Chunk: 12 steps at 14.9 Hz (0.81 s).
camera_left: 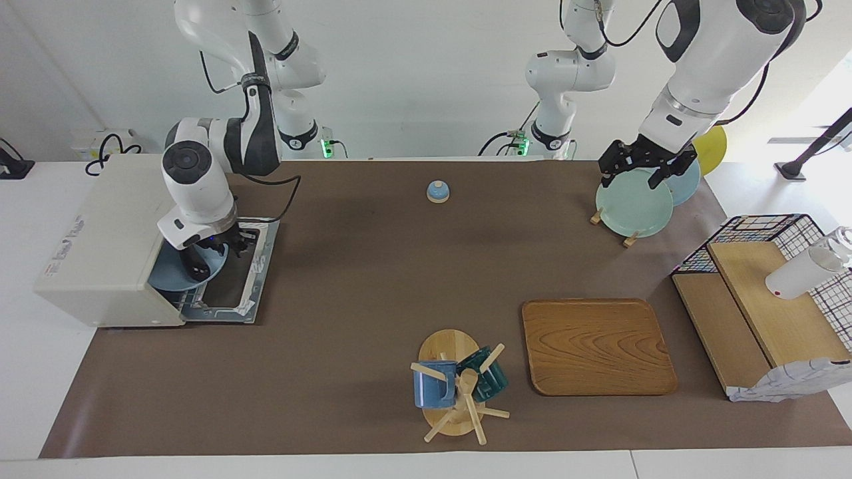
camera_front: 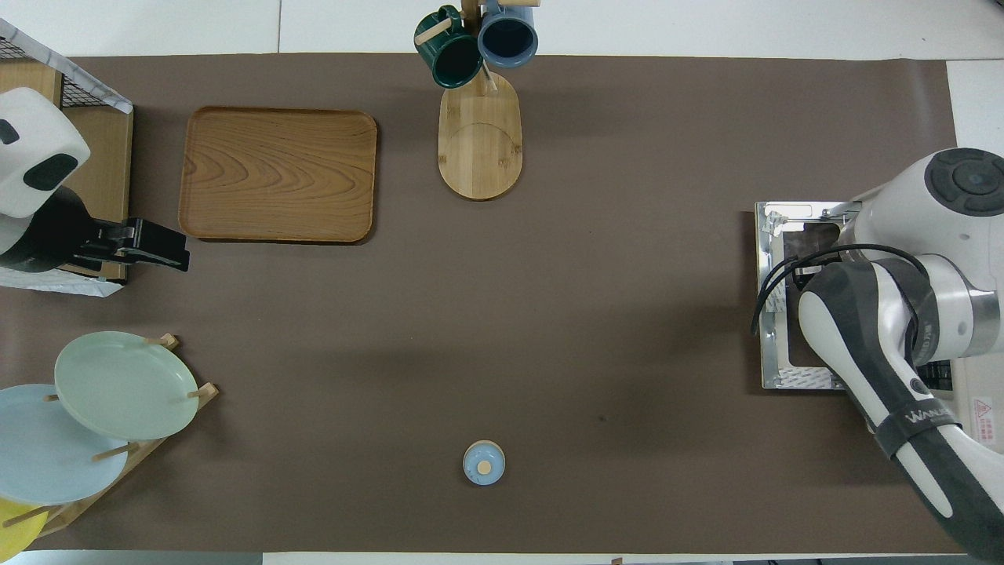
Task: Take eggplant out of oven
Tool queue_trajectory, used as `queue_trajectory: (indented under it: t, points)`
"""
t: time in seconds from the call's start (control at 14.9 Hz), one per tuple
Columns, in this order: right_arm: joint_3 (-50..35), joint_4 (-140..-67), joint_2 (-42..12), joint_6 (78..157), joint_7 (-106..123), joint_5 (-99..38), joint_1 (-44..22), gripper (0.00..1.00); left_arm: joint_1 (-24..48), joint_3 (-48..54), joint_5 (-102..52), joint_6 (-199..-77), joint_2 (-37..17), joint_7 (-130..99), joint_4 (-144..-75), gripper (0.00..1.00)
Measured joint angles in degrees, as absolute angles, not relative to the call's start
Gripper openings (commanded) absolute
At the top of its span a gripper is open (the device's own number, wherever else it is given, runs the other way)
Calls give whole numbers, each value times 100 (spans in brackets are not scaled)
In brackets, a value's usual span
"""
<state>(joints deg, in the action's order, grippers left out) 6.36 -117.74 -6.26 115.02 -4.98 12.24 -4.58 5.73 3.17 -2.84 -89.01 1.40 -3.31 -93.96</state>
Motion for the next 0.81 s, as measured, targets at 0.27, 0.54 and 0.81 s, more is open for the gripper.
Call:
queue_trajectory:
  t: [0.27,0.54,0.81]
  points:
    - [637,-11811,-603,11503,-210,1228,-268,16,573,317,-284,-8901,140,-331,-9396,100]
    - [624,-11914,-562,11585,-187,1228,-262,16,573,317,-284,-8901,140,-331,-9396,100]
    - [630,-12176,-525,11986,-157,1233,-204,0,573,317,-284,-8901,140,-331,-9396,100]
